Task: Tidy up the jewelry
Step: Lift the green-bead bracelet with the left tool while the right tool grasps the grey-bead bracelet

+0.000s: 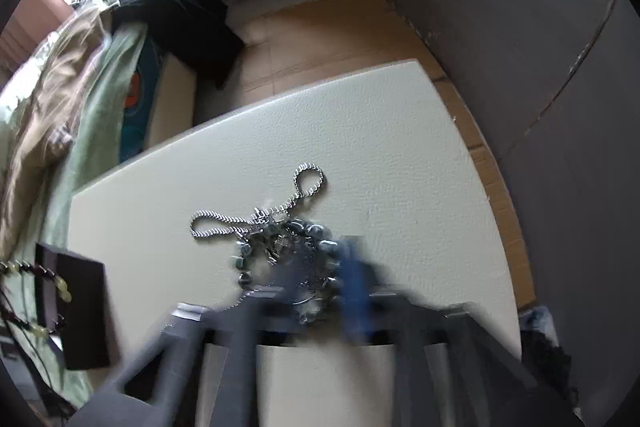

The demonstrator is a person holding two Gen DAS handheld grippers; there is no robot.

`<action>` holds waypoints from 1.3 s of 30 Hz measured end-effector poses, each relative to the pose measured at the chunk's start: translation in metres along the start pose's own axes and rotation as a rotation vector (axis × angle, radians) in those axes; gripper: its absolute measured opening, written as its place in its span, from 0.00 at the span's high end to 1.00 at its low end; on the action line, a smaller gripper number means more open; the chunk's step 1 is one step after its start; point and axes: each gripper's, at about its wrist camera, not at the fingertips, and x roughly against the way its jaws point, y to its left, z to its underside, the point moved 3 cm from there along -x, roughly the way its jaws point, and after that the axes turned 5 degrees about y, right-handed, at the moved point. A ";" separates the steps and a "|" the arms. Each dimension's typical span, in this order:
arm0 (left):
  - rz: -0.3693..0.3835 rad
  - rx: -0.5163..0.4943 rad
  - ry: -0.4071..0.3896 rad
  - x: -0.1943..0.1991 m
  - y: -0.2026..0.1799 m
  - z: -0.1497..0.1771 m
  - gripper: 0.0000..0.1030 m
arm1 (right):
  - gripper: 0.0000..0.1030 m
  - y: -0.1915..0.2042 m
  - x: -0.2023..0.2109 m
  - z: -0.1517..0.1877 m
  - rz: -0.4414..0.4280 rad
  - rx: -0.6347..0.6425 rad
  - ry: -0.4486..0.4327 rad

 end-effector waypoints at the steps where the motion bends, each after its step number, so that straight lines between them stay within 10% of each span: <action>1: 0.000 0.004 -0.006 0.001 0.000 -0.002 0.93 | 0.90 0.000 0.001 0.002 -0.007 0.002 -0.004; 39: -0.047 0.047 -0.168 0.057 -0.021 0.000 0.93 | 0.98 0.051 0.147 0.047 -0.576 0.010 -0.240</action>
